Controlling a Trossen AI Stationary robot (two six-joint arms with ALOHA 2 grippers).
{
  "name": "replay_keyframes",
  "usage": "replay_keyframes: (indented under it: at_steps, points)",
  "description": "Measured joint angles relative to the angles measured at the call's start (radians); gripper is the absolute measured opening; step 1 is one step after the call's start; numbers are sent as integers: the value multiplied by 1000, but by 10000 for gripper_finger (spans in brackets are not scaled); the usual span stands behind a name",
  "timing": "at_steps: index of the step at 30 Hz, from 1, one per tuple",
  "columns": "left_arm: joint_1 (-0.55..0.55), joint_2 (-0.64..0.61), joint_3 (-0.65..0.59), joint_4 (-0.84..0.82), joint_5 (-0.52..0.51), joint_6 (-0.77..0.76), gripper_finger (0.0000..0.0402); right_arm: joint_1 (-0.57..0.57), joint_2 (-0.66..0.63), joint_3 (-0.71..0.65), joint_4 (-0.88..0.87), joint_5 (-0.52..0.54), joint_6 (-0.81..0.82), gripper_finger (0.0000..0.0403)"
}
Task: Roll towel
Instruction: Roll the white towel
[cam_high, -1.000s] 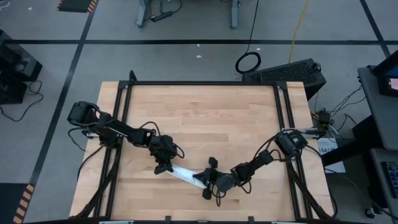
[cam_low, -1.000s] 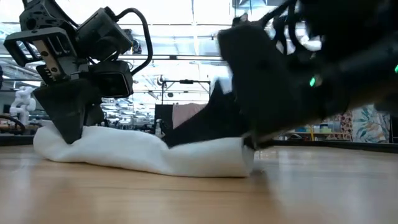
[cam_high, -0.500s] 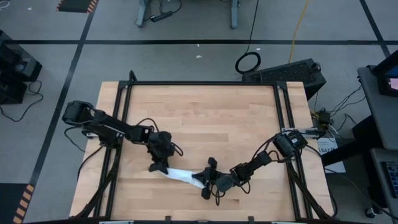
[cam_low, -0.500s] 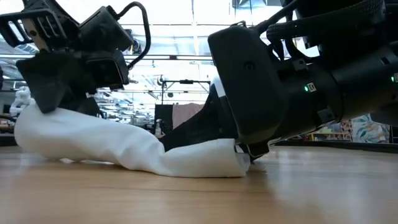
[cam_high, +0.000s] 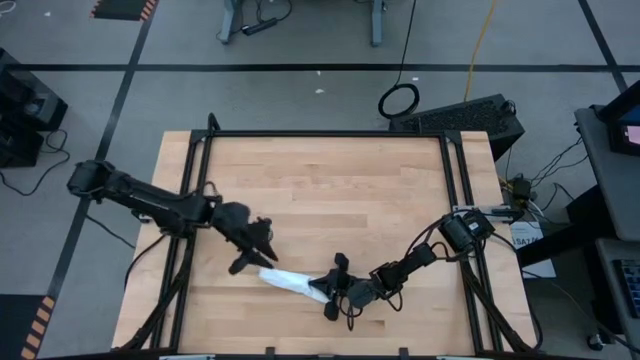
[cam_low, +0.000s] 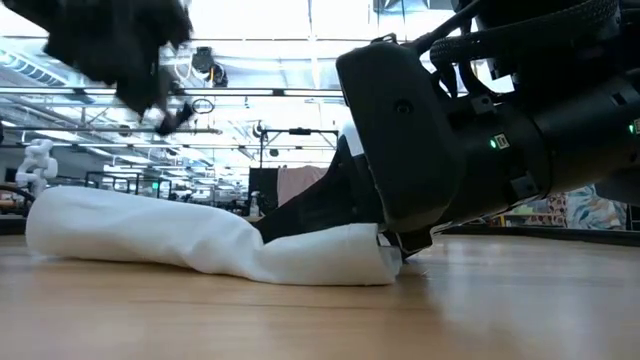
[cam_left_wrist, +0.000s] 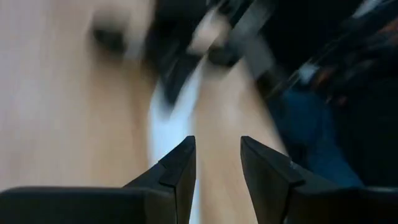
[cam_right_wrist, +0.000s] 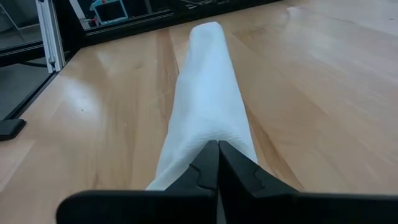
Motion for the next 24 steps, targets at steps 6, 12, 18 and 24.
replay_keyframes:
  at_steps: [6,12,18,24]
  points:
    - [-202,73,-10,190,-327,120,130,0,0,0,2,-1,-5,0]
    - [-351,285,-11,367,-561,115,130,1,0,0,6,-1,-21,0]
    - [-398,436,-11,264,-749,-8,130,3,0,0,7,-4,-49,0]
    - [-435,433,-11,202,-761,-67,130,7,0,0,8,-3,-46,0]
